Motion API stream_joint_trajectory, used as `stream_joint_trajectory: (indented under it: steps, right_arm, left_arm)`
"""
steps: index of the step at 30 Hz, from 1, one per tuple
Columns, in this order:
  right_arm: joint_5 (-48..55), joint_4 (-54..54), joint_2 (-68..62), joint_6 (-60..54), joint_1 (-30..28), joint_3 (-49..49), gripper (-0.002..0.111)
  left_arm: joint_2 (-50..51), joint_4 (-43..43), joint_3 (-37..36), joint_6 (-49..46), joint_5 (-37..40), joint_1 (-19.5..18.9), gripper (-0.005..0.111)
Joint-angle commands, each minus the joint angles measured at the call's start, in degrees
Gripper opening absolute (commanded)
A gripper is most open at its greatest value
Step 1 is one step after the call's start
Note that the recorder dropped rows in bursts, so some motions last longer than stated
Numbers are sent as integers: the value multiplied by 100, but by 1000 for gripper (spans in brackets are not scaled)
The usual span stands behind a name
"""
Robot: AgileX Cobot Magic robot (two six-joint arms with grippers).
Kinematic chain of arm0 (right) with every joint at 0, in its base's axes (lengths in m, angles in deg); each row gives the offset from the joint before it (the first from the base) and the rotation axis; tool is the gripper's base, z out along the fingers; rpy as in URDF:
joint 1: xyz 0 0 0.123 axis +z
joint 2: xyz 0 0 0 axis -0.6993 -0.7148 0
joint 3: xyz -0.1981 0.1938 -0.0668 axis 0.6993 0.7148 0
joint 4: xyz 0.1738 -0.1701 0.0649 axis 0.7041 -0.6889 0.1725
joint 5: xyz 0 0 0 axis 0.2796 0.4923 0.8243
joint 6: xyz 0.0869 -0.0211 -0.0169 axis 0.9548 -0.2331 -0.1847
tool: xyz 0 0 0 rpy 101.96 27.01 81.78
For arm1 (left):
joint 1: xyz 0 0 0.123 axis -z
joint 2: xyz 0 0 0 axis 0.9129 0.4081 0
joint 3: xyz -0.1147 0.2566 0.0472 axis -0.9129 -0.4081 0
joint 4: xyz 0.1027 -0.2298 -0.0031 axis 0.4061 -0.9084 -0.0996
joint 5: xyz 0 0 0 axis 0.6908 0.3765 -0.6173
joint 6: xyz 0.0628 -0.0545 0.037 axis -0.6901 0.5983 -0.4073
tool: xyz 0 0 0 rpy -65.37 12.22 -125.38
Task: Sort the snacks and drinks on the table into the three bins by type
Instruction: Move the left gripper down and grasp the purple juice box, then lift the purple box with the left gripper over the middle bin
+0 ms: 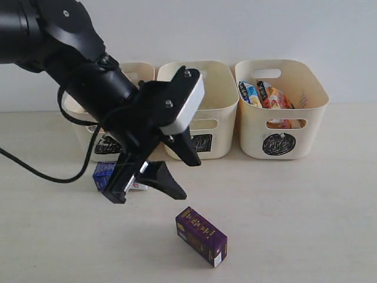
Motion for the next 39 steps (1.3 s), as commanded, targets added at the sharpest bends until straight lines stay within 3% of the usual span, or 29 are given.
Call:
stream_joint_trajectory:
  steps: [1, 4, 17, 31, 39]
  right_arm:
    - [-34, -5, 30, 3, 14, 25, 0]
    - [-34, -5, 30, 3, 14, 25, 0]
    - [-34, -5, 30, 3, 14, 25, 0]
    - [-34, -5, 30, 3, 14, 25, 0]
    - [-34, -5, 30, 3, 14, 25, 0]
  left_arm:
    - [9, -81, -274, -383, -435, 302, 68]
    - [79, -69, -335, -551, -475, 429, 76]
    - [749, 900, -335, 245, -570, 956, 72]
    - [1371, 992, -10, 364, -850, 986, 72]
    - [1780, 1304, 369, 572, -597, 986, 72]
